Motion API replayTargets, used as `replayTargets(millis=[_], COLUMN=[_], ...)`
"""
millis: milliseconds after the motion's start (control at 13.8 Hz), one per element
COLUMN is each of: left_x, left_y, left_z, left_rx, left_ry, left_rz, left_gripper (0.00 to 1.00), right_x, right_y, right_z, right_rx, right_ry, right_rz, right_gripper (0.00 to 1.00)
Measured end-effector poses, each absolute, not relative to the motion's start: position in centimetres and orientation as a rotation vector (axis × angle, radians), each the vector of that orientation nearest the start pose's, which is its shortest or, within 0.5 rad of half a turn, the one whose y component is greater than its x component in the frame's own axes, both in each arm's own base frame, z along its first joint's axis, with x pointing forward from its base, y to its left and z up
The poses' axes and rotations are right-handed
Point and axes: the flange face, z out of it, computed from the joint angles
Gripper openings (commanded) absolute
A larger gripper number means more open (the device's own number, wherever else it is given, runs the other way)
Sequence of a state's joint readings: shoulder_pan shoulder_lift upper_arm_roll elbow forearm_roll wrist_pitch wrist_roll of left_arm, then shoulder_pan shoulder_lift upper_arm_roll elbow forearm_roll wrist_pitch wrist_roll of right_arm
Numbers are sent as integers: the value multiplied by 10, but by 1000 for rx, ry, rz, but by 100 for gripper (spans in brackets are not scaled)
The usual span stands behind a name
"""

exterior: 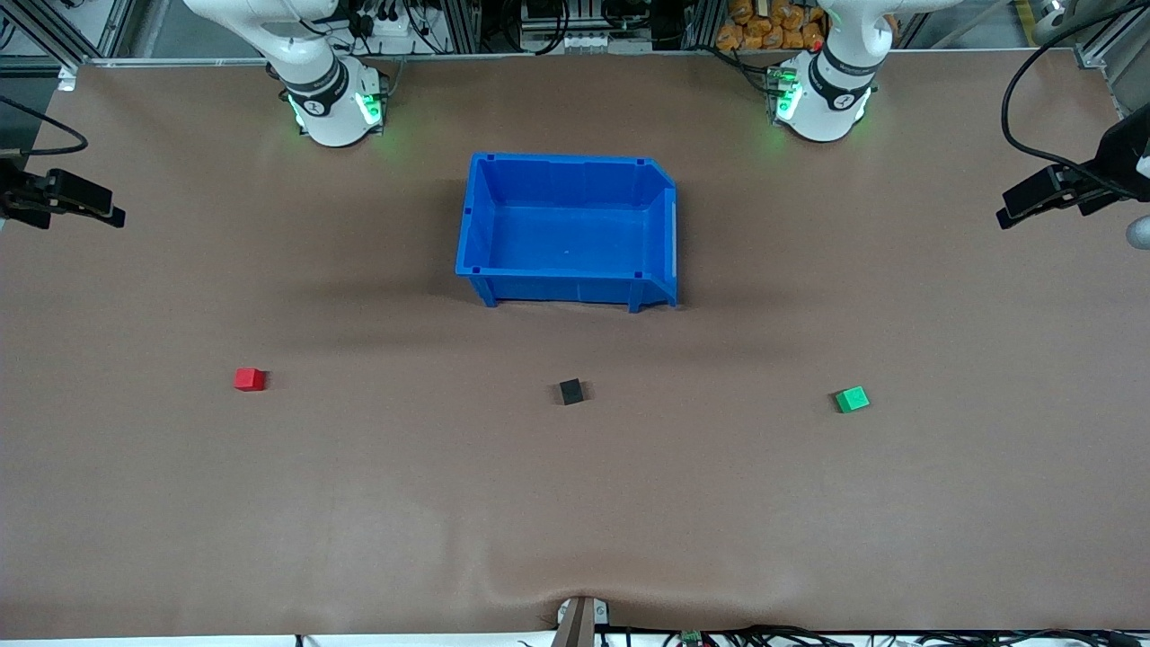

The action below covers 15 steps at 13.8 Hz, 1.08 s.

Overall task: Attach green and red cubes to black cube
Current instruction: 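Reach the right gripper to the red cube while the left gripper reaches the green cube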

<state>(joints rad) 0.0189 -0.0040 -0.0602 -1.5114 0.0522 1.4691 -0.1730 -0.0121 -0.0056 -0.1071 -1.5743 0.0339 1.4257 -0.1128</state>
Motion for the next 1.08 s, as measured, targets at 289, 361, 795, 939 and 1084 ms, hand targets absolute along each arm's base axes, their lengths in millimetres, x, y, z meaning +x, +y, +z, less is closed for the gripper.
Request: replayTargets(millis=[289,361,795,939,1084], left_x=[545,546,555,564,576], left_y=[-15,-14,-11,-11,-11], left_z=[643,641,624,608,588], left_rx=[-3073,-3073,-3079,-3081,-3082], left_ry=[-212,-215,-217,-214,-207], left_rz=[59,64,115,148,177], left_gripper=[100,100,100,100,100], right_x=[540,545,609,627,633], right_y=[-25,-11,83,109,125], right_z=[611,604,507,472,453], right_rx=[-2973,-2926,-2736,-2750,-2759], right_ry=[-65,-90,-167,-188,-206], right_rz=[202,214,228,195,202], right_gripper=[100,100,100,100,100])
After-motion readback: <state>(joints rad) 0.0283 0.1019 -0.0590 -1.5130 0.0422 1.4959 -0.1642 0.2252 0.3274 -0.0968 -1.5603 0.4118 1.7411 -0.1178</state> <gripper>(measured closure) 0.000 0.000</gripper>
